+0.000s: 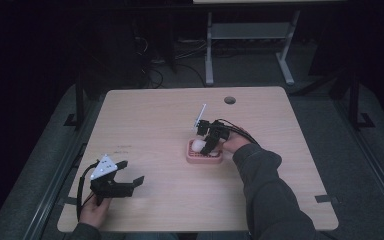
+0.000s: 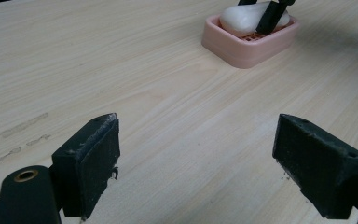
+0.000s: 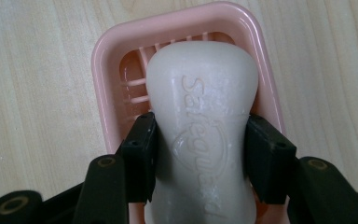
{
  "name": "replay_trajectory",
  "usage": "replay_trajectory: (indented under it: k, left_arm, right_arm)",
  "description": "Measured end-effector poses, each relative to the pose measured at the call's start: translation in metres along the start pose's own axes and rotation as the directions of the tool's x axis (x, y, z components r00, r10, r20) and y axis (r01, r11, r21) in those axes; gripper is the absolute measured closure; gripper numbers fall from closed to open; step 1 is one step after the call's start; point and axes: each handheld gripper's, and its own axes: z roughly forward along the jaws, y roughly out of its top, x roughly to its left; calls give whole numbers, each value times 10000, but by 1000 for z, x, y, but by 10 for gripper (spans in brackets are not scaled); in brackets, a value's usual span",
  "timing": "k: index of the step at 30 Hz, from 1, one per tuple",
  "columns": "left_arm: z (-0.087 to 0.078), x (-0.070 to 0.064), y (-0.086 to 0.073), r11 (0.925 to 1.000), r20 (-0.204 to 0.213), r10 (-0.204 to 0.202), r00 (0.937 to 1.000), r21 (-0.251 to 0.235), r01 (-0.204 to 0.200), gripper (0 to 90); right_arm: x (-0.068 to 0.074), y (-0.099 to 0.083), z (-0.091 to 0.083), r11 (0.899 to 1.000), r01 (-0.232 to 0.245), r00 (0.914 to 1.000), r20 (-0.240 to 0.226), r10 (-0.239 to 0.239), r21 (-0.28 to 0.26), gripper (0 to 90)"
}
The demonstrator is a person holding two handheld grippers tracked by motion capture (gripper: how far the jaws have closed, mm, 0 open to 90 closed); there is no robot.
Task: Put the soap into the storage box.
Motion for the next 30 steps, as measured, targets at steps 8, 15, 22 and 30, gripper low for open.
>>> replay_trajectory:
  k: [8, 15, 22, 30]
  left_arm:
    - [0, 0, 0, 10000, 15, 20, 10000, 55, -20, 144]
    - [1, 0, -1, 10000, 32, -4, 10000, 35, 4, 145]
    - [1, 1, -1, 10000, 28, 32, 10000, 92, -32, 145]
    - [-1, 1, -1, 10000, 20, -39, 10000, 91, 39, 145]
  right_arm:
    - [1, 0, 0, 10000, 14, 10000, 1, -14, -45, 468]
    - [3, 1, -9, 9988, -167, 9999, -47, 165, -463, 424]
    - [3, -1, -11, 9981, -303, 9994, -153, 295, -543, 409]
    - [3, -3, -14, 9967, -435, 9989, -186, 423, -683, 406]
